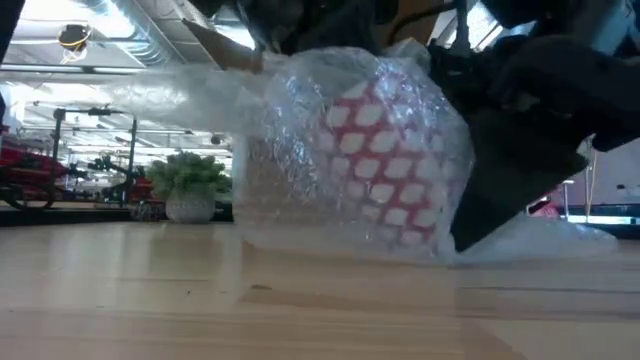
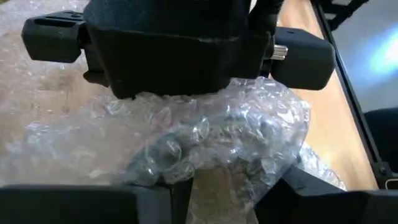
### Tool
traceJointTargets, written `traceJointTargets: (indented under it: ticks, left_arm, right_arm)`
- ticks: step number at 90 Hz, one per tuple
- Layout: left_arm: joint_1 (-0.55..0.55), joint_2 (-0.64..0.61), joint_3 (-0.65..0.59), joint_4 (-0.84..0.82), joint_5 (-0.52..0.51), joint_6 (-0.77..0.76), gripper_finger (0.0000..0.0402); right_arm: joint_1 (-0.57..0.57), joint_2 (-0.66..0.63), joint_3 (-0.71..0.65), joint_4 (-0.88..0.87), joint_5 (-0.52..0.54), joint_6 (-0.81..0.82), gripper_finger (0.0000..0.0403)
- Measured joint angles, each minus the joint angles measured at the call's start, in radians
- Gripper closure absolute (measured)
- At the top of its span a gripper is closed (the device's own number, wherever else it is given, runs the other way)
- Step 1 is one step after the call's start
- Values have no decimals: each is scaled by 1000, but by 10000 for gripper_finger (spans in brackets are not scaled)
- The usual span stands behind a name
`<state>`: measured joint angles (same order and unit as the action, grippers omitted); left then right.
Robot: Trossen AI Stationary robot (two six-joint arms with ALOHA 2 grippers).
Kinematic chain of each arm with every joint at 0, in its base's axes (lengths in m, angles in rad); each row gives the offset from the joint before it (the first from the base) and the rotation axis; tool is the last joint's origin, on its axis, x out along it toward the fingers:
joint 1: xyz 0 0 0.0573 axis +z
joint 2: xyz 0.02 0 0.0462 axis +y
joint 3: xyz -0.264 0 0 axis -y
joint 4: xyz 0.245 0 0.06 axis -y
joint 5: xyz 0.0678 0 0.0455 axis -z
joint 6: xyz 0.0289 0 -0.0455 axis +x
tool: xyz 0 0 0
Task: Wrap mug
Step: Wrap the red mug with bubble wrap
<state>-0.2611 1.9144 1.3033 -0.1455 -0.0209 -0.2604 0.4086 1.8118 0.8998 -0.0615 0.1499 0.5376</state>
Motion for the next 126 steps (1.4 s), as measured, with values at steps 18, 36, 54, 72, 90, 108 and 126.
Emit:
traceJointTargets:
  ticks: [18, 36, 54, 72, 90, 108, 126]
  left_arm:
    - [3, -10, 2, -25, 0, 0, 282]
    - [10, -10, 2, -30, 0, 5, 282]
    - [13, -10, 2, -15, 0, 5, 282]
    - [13, -10, 1, -17, 8, -20, 282]
    - [11, -14, 0, -34, 44, -25, 282]
    - [-1, 6, 3, -32, 58, -30, 282]
    - [-30, 19, 3, -17, 35, -39, 282]
  right_arm:
    - [-4, -95, 8, -243, -135, 4, 166]
    - [2, -243, 7, -369, -112, -30, 166]
    - [2, -258, 5, -241, 50, -106, 166]
    - [5, -104, 3, -57, 38, -101, 166]
    - [4, 20, 2, 149, 11, -95, 166]
    - [2, -111, 20, -76, -72, -20, 166]
    - [18, -304, 92, -384, -37, 7, 166]
